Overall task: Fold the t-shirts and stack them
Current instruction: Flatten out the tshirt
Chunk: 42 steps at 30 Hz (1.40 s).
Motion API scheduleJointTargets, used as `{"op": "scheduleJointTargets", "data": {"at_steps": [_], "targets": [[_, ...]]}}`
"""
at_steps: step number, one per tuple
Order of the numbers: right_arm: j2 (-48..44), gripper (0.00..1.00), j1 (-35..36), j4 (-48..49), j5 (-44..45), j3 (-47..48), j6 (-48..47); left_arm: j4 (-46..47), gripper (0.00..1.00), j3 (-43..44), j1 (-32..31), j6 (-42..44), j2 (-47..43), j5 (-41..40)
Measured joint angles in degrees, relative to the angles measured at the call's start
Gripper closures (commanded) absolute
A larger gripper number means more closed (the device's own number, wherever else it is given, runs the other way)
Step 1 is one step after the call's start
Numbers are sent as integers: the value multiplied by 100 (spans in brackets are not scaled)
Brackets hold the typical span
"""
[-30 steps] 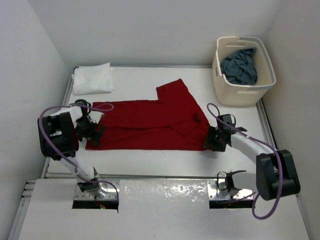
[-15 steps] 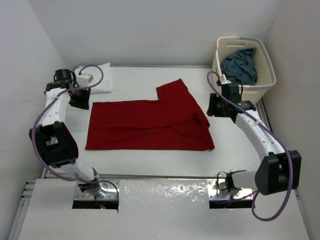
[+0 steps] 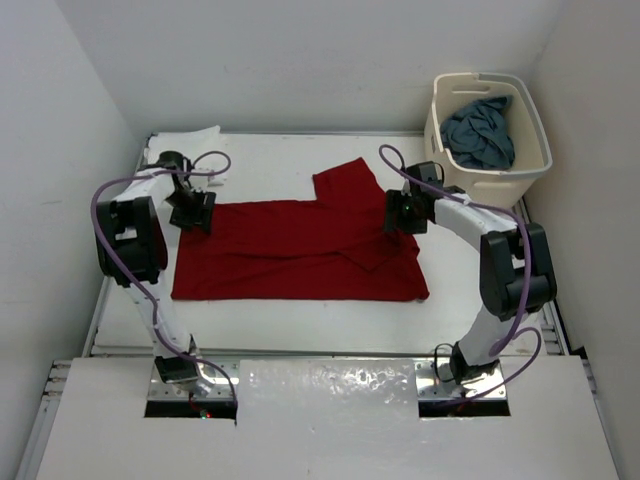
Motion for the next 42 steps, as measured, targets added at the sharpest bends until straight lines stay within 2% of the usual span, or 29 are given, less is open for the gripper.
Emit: {"op": "scheduleJointTargets", "data": {"at_steps": [9,12,14,15,17,19,25,26,29,30,32,39,42], "targets": [[136,40,15,35,39,61,79,175,60,-177,-125,-81,251,-404],[136,40,26,55,57,61,107,166,68,-280,-125,-101,254,-450],[136,40,50,81,63,61,116,175,79,-280,-116,-105,254,-459],[138,40,55,87,79,63,127,175,93,-280,-114,-107,254,-455],[160,41,72,94,101,68,129,173,100,-280,-114,-114,254,-435],[214,42,94,114,162,79,131,168,100,-280,-114,-105,254,-420],[522,54,122,142,299,227,120,164,100,-280,-114,-101,254,-415],[632,61,127,144,313,317,109,164,100,-280,-114,-98,251,-415],[892,71,138,271,356,496,96,157,100,-280,-114,-94,251,-417],[931,84,140,289,369,516,98,155,100,-280,-114,-90,249,-417],[960,100,149,289,492,538,83,142,100,-280,-114,-70,247,-420],[909,100,116,68,957,647,15,-76,100,-291,-114,109,28,-428],[520,100,70,-184,968,437,-61,-291,100,-385,-114,280,-385,-442]]}}
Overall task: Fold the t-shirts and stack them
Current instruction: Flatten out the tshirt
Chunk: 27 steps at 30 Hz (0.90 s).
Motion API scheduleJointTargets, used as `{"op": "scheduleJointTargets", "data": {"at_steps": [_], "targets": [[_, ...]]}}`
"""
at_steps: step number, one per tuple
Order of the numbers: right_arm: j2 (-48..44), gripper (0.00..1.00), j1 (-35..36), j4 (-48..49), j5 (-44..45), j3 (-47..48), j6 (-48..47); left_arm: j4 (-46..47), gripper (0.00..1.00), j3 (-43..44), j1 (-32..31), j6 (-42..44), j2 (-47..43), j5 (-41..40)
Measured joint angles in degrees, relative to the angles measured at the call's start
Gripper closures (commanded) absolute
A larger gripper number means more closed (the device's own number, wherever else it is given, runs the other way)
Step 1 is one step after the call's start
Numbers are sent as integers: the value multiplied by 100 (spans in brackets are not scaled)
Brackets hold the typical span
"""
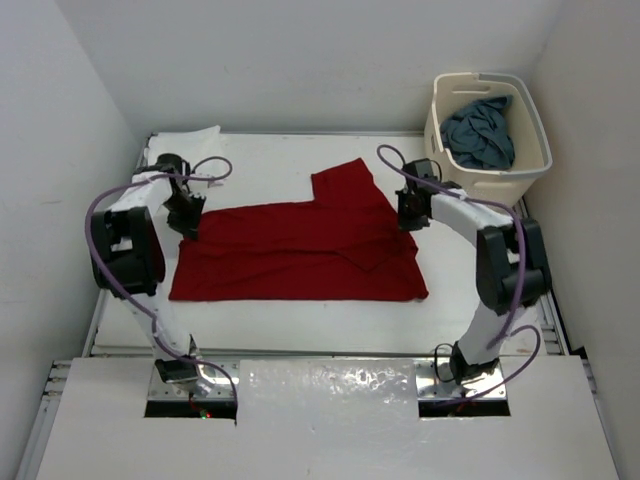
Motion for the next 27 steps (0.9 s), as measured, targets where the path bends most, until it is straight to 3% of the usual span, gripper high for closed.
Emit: {"op": "scheduleJointTargets", "data": {"at_steps": [6,13,16,20,21,23,25,27], "targets": [[-2323,100,-55,-863,-103,-791,-160,-564,100,-452,4,461,-1528,-160],[-5163,100,-13,-1718,-374,-1818,-129,-973,100,-1598,15,1008,-3348,-494],[-5224,100,-13,-1853,-612,-2048,-28,-881,100,-1652,15,1043,-2988,-474],[-4927,100,-13,-1779,-962,-2623,107,-702,84,-1790,15,1093,-2299,-450],[-4970,85,-7,-1845,-1010,-2892,127,-715,76,-1871,15,1126,-2288,-468],[-5062,44,0,-2251,-1005,-3283,214,-907,27,-1996,15,1281,-2337,-538],[-5073,20,2,-2743,-901,-3373,175,-1237,1,-2017,50,1445,-2402,-643],[-5056,13,2,-2949,-802,-3226,122,-1532,0,-1971,177,1582,-2479,-772]]}}
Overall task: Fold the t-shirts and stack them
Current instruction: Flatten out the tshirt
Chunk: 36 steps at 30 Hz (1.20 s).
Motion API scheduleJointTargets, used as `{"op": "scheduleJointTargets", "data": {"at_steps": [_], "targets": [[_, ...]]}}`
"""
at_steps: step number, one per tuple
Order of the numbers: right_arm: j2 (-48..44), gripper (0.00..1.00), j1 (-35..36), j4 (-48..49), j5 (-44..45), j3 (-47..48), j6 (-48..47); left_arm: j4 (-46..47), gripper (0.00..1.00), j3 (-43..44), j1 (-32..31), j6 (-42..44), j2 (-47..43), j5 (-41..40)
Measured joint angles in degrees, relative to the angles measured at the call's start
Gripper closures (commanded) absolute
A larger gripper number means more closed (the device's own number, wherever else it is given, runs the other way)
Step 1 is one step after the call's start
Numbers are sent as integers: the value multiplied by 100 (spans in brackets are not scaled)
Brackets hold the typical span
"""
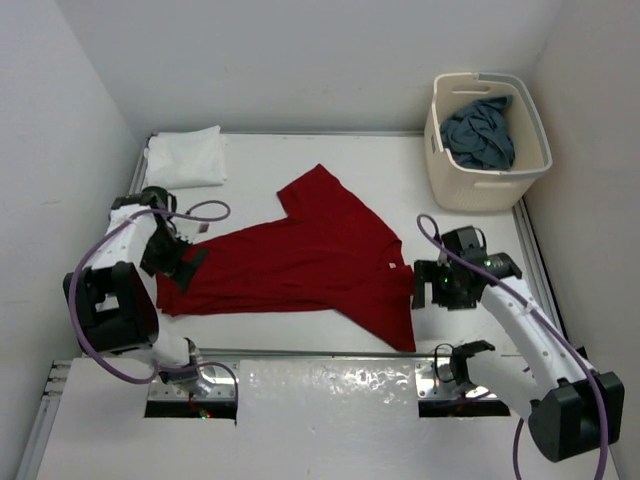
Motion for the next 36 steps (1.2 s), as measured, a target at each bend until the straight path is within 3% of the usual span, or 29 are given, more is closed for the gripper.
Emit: {"op": "scheduleJointTargets", "data": {"at_steps": [4,8,16,19,21,22,25,26,28,29,30,31,36], "targets": [[892,14,33,264,7,1335,-216,-136,2,920,538,-111,299,-13],[2806,17,302,1126,151,3362,-584,857,2,1832,761,-699,1193,52],[7595,19,632,1882,184,8349,-726,1784,0,1620,879,-1296,2684,-55],[8839,18,702,2175,219,9294,-643,1869,1,1552,964,-1366,2820,-17],[9248,17,754,2367,247,9224,-575,1875,11,1547,970,-1399,2833,13],[9396,17,787,2459,343,9090,-627,1869,34,1556,970,-1412,2850,31],[9407,25,960,2761,461,9119,-605,1727,83,1652,962,-1504,2957,232],[9451,40,1019,2754,485,9119,-608,1655,89,1714,929,-1510,3003,289],[9495,57,1113,2817,623,9086,-688,1567,100,1812,866,-1469,3069,361],[9488,67,1152,2922,697,9009,-678,1539,100,1845,839,-1467,3091,396],[9438,88,1176,3084,734,8867,-647,1532,100,1862,809,-1445,3104,400],[9385,99,1189,3206,765,8734,-566,1530,100,1875,754,-1434,3108,398],[9339,100,1134,3397,850,8614,-22,1515,100,2271,538,-1416,3346,299]]}}
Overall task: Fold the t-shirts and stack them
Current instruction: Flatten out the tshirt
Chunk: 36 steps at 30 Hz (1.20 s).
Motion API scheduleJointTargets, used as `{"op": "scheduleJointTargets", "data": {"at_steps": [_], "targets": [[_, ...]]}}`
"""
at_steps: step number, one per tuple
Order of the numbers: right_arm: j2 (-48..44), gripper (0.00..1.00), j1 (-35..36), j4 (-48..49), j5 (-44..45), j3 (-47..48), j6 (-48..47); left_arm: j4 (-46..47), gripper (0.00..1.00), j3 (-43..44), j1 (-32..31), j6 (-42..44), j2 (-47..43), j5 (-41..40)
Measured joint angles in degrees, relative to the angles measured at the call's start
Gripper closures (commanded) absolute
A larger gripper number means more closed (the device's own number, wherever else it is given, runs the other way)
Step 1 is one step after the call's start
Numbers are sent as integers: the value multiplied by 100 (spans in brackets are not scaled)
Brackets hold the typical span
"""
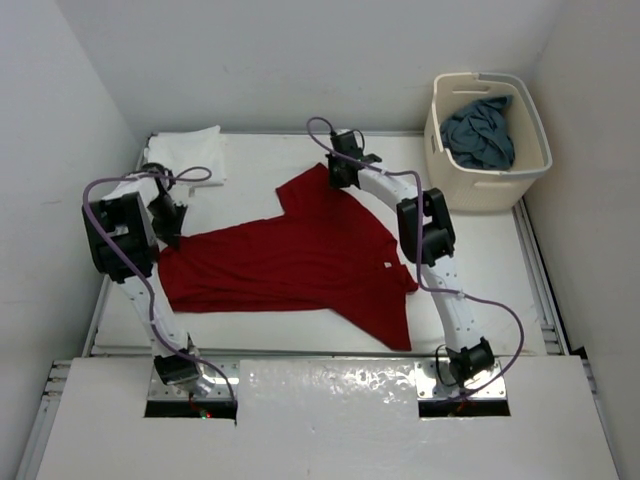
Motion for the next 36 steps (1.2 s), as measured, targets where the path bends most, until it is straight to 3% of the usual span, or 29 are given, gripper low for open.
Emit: {"op": "scheduleJointTargets", "data": {"at_steps": [8,9,11,12,13,15,16,18,19,24,28,30,31,32,34,35,36], "targets": [[26,100,-1121,90,728,111,743,1314,100,1858,-748,-149,1123,212],[79,100,-1270,114,778,240,737,1458,95,2109,-800,-201,1298,280],[179,68,-1547,289,839,514,734,1681,77,2634,-949,-328,1663,415],[210,50,-1639,457,874,603,708,1729,59,2894,-1016,-382,1829,433],[210,29,-1698,575,872,636,656,1740,54,3117,-1054,-415,1967,439],[212,5,-1731,752,839,667,584,1674,17,3567,-1064,-546,2210,485],[210,1,-1718,798,804,667,535,1676,10,3685,-1054,-553,2269,487],[195,1,-1661,850,737,601,409,1644,8,3720,-1023,-649,2264,474],[160,1,-1624,874,671,496,356,1626,1,3720,-999,-654,2232,474],[-293,1,-1473,461,483,-31,79,1480,0,3654,-957,-678,1784,422],[-1261,1,-1447,37,393,-697,-160,1488,3,3189,-935,-702,929,496],[-1958,1,-1451,-140,367,-1235,-273,1482,13,2887,-935,-713,470,632],[-2363,2,-1449,-197,341,-1591,-326,1502,32,2730,-935,-710,284,713],[-2695,2,-1449,-317,330,-1856,-372,1478,43,2579,-935,-704,118,791],[-3401,16,-1438,-407,289,-2553,-452,1432,59,2354,-935,-695,-20,911],[-3679,26,-1419,-479,264,-2868,-472,1386,59,2284,-935,-673,-9,935],[-3923,47,-1394,-592,223,-3174,-496,1346,59,2227,-935,-654,42,929]]}}
